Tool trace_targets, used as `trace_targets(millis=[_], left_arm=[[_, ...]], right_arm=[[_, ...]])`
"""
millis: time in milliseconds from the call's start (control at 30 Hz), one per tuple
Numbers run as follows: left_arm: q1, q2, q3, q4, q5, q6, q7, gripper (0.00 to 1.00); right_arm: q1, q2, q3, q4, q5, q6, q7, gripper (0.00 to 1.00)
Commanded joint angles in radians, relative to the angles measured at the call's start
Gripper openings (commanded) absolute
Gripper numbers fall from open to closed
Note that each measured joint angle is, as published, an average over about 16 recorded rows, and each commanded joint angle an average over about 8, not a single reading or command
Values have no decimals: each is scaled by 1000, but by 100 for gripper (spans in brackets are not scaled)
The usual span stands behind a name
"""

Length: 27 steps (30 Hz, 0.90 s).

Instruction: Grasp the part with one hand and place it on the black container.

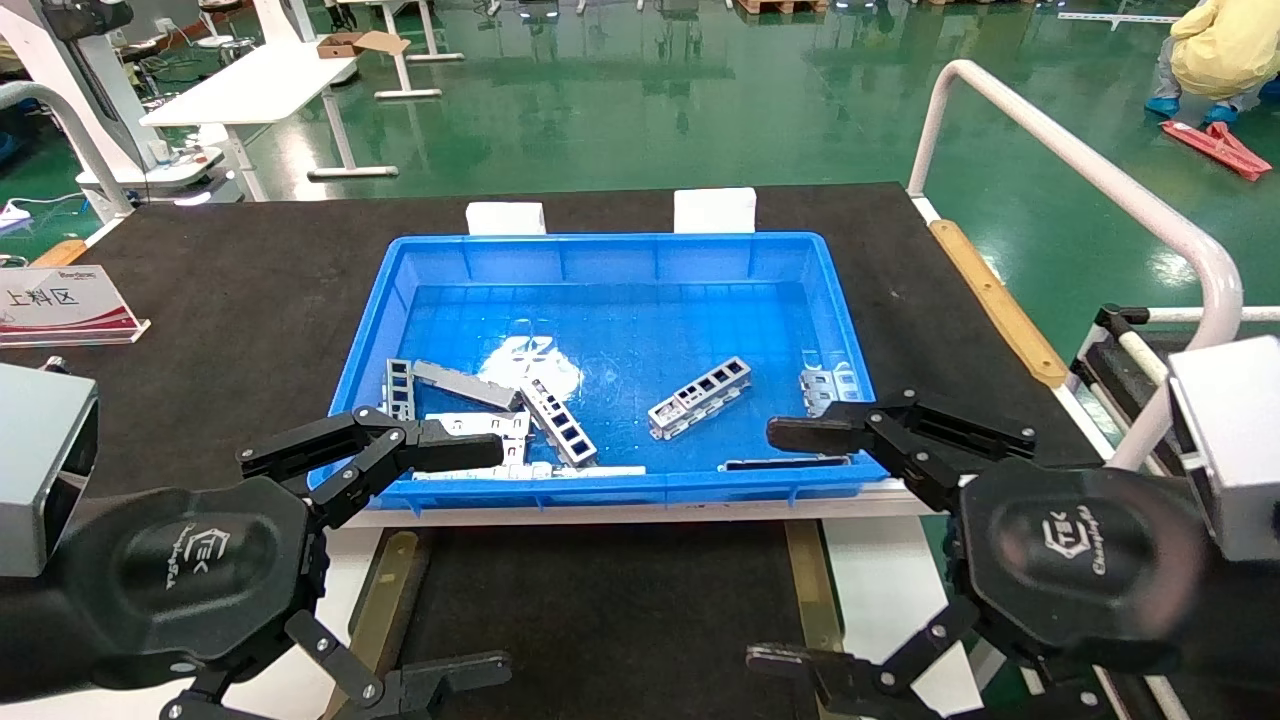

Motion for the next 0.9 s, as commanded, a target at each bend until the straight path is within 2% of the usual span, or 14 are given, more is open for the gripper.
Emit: trace_targets(millis=[33,900], left_arm=[[0,0,0,0,0,0,0,100],[0,0,0,0,0,0,0,100]], right_arm=[[0,0,0,0,0,0,0,100],[0,0,0,0,0,0,0,100]])
